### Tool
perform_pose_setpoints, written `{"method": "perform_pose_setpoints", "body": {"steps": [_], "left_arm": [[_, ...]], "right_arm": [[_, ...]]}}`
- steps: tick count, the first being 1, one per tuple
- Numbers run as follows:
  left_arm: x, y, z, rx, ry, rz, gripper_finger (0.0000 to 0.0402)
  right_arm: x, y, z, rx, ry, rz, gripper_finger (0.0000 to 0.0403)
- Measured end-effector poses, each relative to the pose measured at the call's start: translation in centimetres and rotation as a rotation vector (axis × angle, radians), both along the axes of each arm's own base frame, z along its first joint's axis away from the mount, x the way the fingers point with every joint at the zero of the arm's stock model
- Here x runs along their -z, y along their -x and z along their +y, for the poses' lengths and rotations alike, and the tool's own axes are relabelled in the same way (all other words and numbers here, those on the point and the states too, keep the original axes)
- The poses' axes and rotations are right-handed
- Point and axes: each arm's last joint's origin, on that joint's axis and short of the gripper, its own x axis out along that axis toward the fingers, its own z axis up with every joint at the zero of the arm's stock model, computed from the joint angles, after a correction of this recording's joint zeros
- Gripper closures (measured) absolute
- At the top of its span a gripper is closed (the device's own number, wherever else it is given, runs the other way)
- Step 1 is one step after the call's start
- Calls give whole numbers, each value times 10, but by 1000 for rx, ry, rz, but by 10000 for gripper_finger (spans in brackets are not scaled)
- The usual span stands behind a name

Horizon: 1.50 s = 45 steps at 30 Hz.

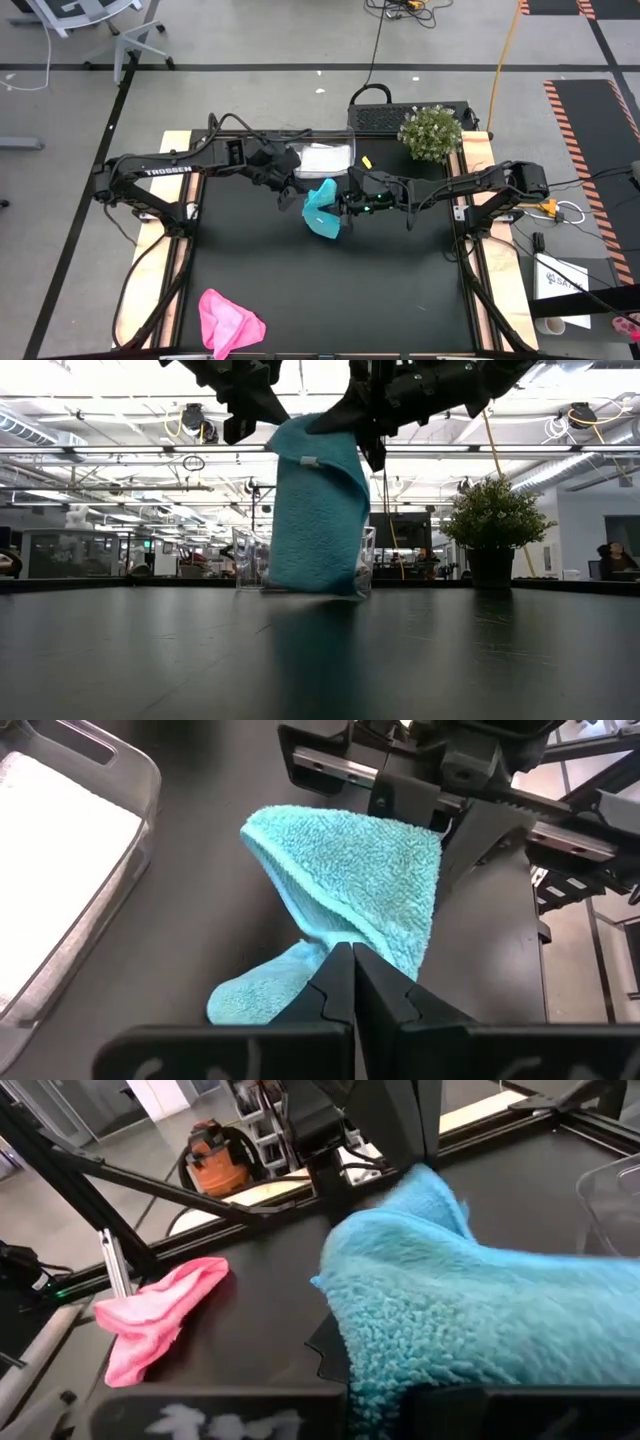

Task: Fold microfiber towels
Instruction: Fold the blue microfiber towel

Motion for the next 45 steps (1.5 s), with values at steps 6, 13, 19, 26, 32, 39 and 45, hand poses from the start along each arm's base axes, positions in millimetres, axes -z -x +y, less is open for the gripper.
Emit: {"method": "perform_pose_setpoints", "body": {"steps": [6, 13, 19, 26, 32, 39, 45], "left_arm": [[0, 0, 0, -5, 7, 1, 398], [0, 1, 3, -2, 18, -2, 353], [-2, 8, 18, 37, 133, -24, 292], [-5, 12, 25, 147, 274, -64, 240], [-4, 11, 20, 216, 353, -57, 223], [-2, 10, 19, 190, 339, -39, 222], [-4, 9, 19, 186, 343, -55, 222]], "right_arm": [[-2, -1, 0, 0, 0, -18, 401], [-4, -1, 0, 0, 1, -41, 402], [-3, -1, 5, -29, 47, -35, 402], [-2, -1, 20, -78, 126, -34, 402], [-10, -3, 27, -81, 197, -117, 402], [-22, -7, 29, -98, 240, -140, 402], [-30, -10, 31, -113, 286, -158, 403]]}}
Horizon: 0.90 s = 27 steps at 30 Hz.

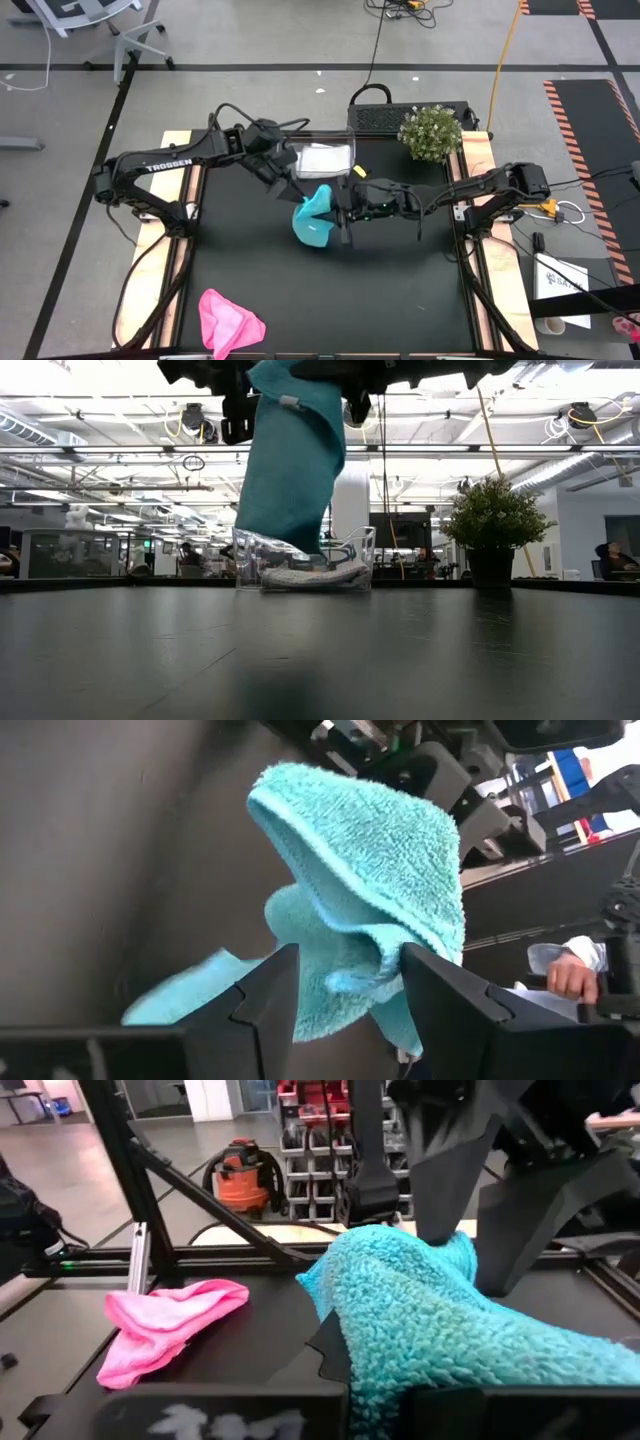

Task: Fold microfiber towels
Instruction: Fold the blue microfiber towel

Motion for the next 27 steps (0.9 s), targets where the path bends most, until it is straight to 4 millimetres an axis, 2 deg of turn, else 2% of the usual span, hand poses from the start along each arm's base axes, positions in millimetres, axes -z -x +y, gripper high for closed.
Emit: {"method": "perform_pose_setpoints", "body": {"steps": [6, 22, 27], "left_arm": [[-3, -2, -2, 20, 14, -31, 222], [-3, -7, -21, 80, 11, -32, 222], [3, -4, -23, 69, -17, 34, 232]], "right_arm": [[0, 0, 0, 2, 10, 6, 403], [1, 0, -3, 31, 46, 18, 403], [1, 0, -2, 28, 41, 19, 403]]}}
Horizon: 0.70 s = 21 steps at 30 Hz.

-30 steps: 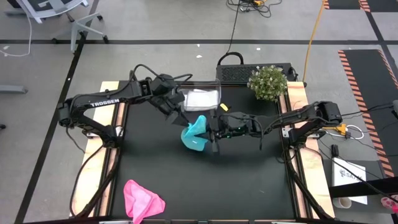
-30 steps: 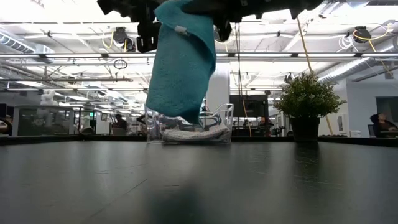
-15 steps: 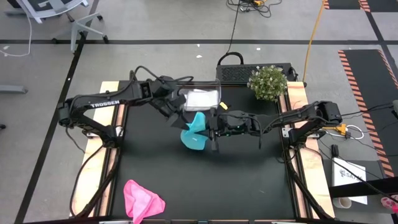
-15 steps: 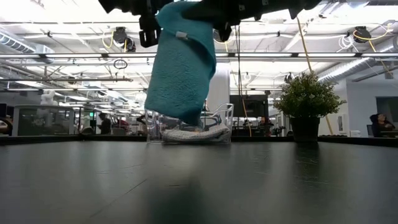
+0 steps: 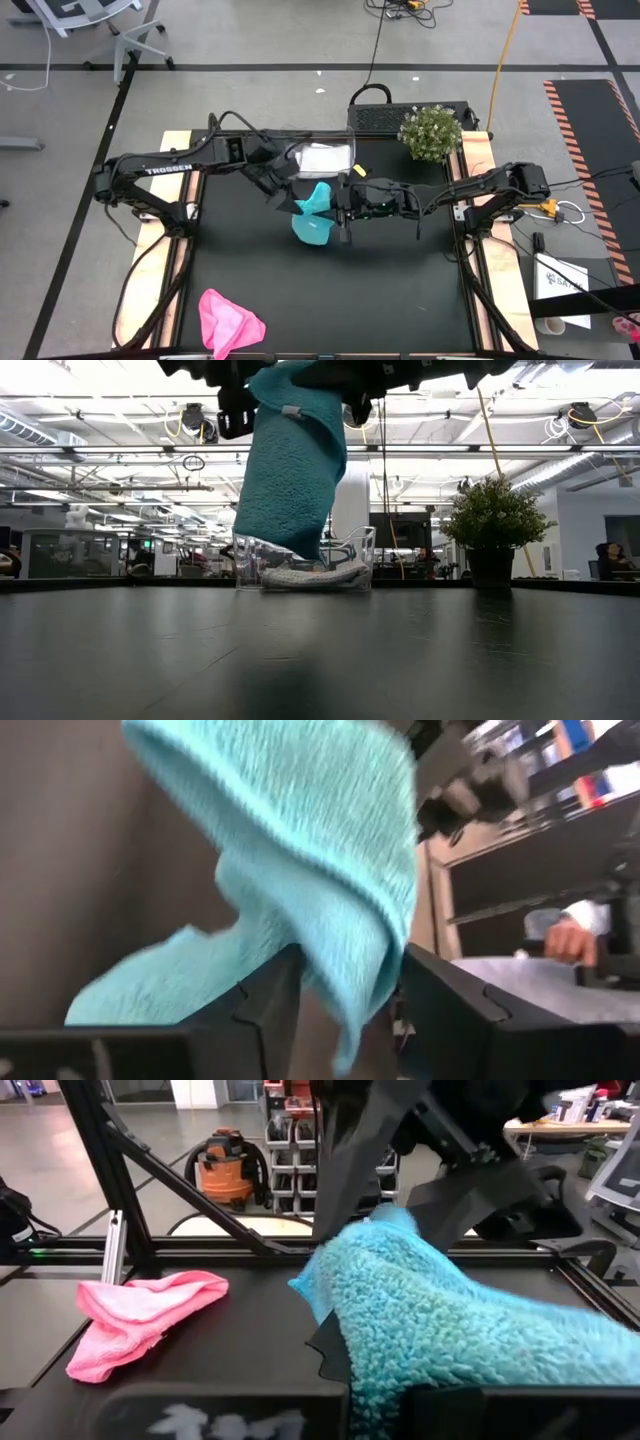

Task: Fold microfiber towels
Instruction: Fold the blue microfiber towel

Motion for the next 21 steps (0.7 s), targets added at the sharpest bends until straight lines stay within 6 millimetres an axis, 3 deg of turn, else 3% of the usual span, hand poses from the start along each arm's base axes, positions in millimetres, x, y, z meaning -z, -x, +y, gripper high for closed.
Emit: {"method": "perform_pose_setpoints", "body": {"steps": [11, 21], "left_arm": [[1, 0, 1, -19, -62, -2, 390], [-2, 5, 2, -25, -12, 10, 356]], "right_arm": [[0, 0, 0, 0, -7, 0, 403], [3, 1, 0, 5, -28, 27, 403]]}}
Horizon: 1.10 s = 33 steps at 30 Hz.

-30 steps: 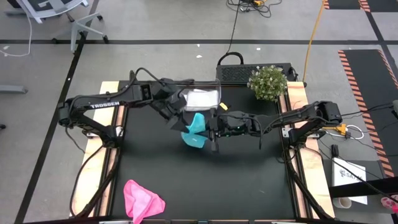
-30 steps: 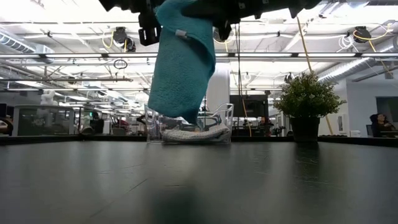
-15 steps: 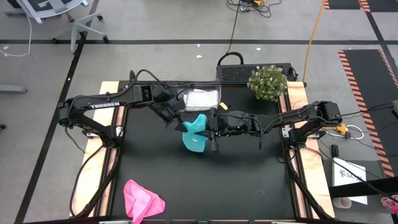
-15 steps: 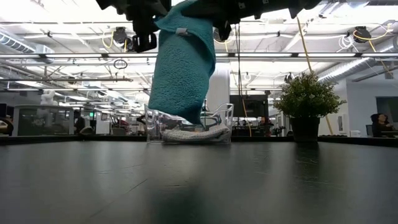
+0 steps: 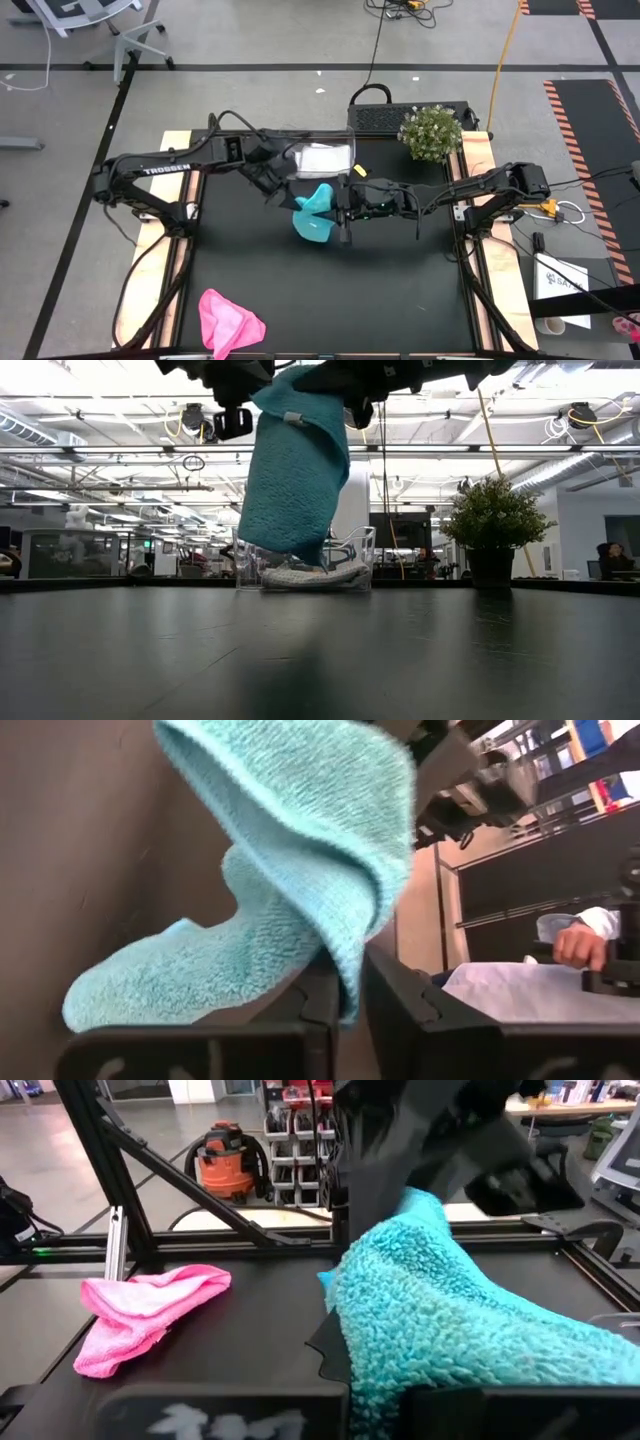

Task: Fold microfiber towels
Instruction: Fold the blue microfiber towel

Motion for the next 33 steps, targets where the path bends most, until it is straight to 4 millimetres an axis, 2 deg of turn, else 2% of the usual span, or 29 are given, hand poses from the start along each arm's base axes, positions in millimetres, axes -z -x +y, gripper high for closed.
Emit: {"method": "perform_pose_setpoints", "body": {"steps": [7, 13, 21, 33], "left_arm": [[-5, 4, 1, -11, -9, -18, 315], [-4, 4, 1, -23, -36, -17, 296], [-3, 6, 10, -83, -75, 1, 293], [-3, 5, 3, -49, -51, 7, 293]], "right_arm": [[0, 0, 0, -3, -5, -3, 403], [-1, 0, 2, -6, -12, -6, 403], [-1, 0, 7, -22, -13, -11, 403], [-4, 0, 5, -20, 18, -40, 403]]}}
